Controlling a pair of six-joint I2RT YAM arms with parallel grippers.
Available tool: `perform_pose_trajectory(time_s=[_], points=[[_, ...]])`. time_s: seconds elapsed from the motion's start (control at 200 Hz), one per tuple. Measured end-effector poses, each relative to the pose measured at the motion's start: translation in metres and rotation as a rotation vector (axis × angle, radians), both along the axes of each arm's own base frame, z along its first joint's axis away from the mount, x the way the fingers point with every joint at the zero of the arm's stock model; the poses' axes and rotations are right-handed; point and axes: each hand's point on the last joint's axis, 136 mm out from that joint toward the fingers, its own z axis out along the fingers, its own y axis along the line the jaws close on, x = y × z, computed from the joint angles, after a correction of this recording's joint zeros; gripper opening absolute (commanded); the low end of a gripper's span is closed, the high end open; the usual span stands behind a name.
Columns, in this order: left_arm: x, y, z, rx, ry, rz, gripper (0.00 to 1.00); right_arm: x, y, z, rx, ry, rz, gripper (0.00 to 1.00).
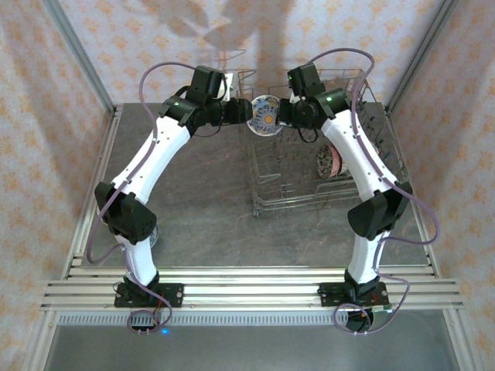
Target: Load the bowls into the dish rack
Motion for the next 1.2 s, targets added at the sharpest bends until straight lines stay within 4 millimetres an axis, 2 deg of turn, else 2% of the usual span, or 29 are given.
perform_pose_trajectory(time_s=[0.105, 0.23, 0.34, 0.415, 0.525, 0.606, 0.711, 0.806, 1.201], points=[[-0.003, 0.003, 0.010, -0.002, -0.025, 0.000, 0.70, -0.001, -0.013, 0.000, -0.029, -0.003, -0.058, 0.00], [-0.007, 0.014, 0.026, -0.015, -0.060, 0.023, 0.72, -0.004, -0.038, 0.008, -0.069, -0.019, -0.154, 0.00], [-0.009, 0.036, 0.033, -0.017, -0.079, 0.064, 0.72, -0.018, -0.068, 0.018, -0.122, -0.047, -0.240, 0.00], [-0.011, 0.051, 0.028, -0.015, -0.075, 0.094, 0.72, -0.031, -0.089, 0.023, -0.175, -0.053, -0.295, 0.00], [-0.014, 0.068, 0.009, -0.006, -0.042, 0.130, 0.72, -0.043, -0.113, 0.025, -0.253, -0.051, -0.373, 0.00], [-0.015, 0.074, -0.009, 0.008, -0.005, 0.140, 0.72, -0.048, -0.124, 0.015, -0.315, -0.028, -0.412, 0.00], [-0.019, 0.077, -0.035, 0.024, 0.053, 0.141, 0.72, -0.055, -0.136, -0.009, -0.411, 0.030, -0.434, 0.00], [-0.023, 0.077, -0.051, 0.028, 0.091, 0.132, 0.71, -0.058, -0.143, -0.023, -0.497, 0.068, -0.440, 0.00], [-0.026, 0.073, -0.073, 0.014, 0.130, 0.117, 0.71, -0.039, -0.139, -0.072, -0.799, 0.154, -0.417, 0.00]])
